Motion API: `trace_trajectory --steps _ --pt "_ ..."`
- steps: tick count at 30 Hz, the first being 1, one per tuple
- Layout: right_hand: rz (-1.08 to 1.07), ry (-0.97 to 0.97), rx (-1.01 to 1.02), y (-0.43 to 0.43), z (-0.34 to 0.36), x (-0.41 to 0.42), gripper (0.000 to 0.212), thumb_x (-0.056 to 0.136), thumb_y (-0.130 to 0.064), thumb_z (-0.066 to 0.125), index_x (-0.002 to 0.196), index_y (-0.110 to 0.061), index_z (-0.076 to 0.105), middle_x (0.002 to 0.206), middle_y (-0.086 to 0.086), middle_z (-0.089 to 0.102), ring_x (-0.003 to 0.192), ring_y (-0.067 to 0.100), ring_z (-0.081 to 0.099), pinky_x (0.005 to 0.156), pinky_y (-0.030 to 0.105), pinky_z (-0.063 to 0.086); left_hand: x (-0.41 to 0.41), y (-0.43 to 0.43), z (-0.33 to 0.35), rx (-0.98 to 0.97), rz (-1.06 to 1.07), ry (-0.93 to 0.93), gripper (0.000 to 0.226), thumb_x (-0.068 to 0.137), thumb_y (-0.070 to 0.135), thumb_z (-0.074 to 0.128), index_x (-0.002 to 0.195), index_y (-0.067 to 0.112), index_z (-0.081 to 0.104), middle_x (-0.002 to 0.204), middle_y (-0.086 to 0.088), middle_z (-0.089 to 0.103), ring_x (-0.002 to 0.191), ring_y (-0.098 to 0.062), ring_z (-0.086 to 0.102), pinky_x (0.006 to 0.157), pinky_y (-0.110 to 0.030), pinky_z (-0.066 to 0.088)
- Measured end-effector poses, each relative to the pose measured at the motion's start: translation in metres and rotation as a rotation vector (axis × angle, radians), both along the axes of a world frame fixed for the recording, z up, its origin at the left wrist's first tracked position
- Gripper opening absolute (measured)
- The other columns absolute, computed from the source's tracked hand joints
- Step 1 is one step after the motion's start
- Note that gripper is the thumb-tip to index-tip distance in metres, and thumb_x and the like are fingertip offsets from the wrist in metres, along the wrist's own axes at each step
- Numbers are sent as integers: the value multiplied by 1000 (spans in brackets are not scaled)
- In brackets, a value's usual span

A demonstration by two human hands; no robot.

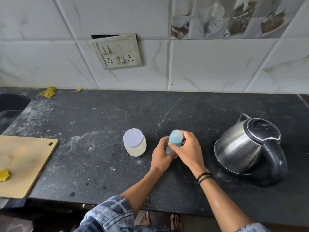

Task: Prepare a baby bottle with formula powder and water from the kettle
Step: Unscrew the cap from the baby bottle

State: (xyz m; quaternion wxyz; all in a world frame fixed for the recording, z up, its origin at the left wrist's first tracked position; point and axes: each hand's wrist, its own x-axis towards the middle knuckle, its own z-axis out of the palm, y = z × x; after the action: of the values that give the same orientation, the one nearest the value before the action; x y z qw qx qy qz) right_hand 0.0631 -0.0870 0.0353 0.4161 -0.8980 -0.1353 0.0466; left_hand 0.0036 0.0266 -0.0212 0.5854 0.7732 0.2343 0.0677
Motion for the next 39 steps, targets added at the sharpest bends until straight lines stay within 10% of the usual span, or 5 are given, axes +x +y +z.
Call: trace_trajectory --steps 9,29,39 --pt "-54 -62 -52 16 7 -13 59 79 -42 87 128 -25 59 122 -4 63 112 16 61 89 36 56 -8 15 8 131 -56 18 50 66 58 73 108 68 47 107 36 66 102 9 64 90 -32 58" --pt "-21 -43 -91 -9 7 -10 81 76 -40 89 147 -19 55 137 4 68 126 25 63 103 38 51 -10 10 19 227 -152 70 75 59 73 73 127 42 60 108 23 69 101 0 64 88 -33 57" --pt "242 135 -31 -27 22 10 92 74 -16 90 143 -46 36 114 -1 66 110 18 66 97 38 55 0 24 18 177 -257 78 71 69 42 91 133 31 62 117 16 71 109 -2 64 100 -37 54"
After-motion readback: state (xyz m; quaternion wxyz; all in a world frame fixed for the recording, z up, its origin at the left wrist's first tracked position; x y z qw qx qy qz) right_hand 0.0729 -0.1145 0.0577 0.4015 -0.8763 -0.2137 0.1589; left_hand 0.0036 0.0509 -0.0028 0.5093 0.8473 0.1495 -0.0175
